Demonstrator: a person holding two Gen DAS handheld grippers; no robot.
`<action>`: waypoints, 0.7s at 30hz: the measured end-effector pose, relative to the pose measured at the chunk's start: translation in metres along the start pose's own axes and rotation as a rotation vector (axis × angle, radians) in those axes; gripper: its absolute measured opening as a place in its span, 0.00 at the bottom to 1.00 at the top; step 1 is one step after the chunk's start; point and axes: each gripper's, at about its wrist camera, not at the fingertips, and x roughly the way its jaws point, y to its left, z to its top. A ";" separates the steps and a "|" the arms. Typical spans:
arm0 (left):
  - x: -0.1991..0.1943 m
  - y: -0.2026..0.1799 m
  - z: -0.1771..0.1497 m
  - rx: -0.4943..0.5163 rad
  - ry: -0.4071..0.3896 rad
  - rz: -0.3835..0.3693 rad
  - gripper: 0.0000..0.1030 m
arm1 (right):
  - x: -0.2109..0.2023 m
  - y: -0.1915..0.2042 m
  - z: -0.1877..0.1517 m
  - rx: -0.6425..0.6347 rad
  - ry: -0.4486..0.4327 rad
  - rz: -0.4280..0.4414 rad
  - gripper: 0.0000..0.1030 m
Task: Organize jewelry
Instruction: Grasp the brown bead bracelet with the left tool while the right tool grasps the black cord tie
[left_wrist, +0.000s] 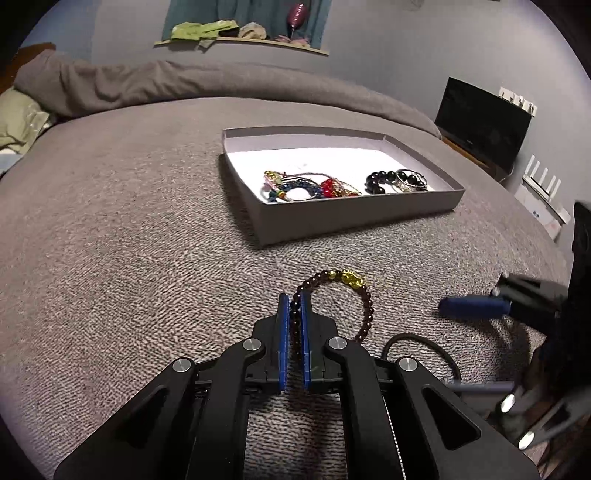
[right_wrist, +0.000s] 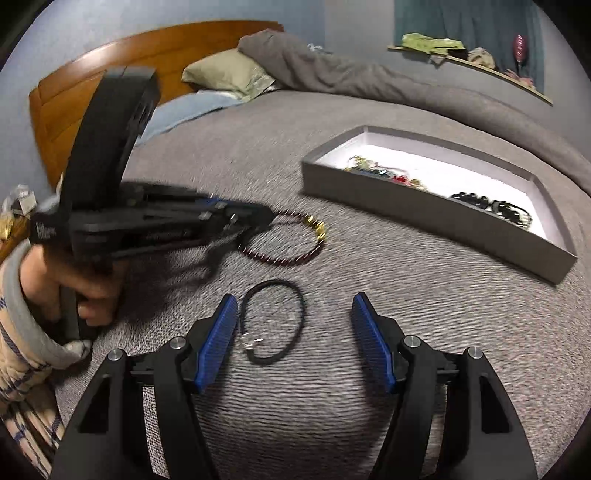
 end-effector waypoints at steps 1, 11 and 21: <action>0.000 0.001 0.000 -0.002 0.001 0.000 0.07 | 0.003 0.003 -0.001 -0.009 0.009 -0.003 0.62; 0.003 0.000 -0.001 0.008 0.012 0.003 0.07 | 0.016 0.012 -0.004 -0.025 0.048 -0.024 0.27; 0.016 0.000 -0.003 0.026 0.056 0.024 0.35 | 0.008 0.010 -0.005 -0.023 0.033 -0.005 0.07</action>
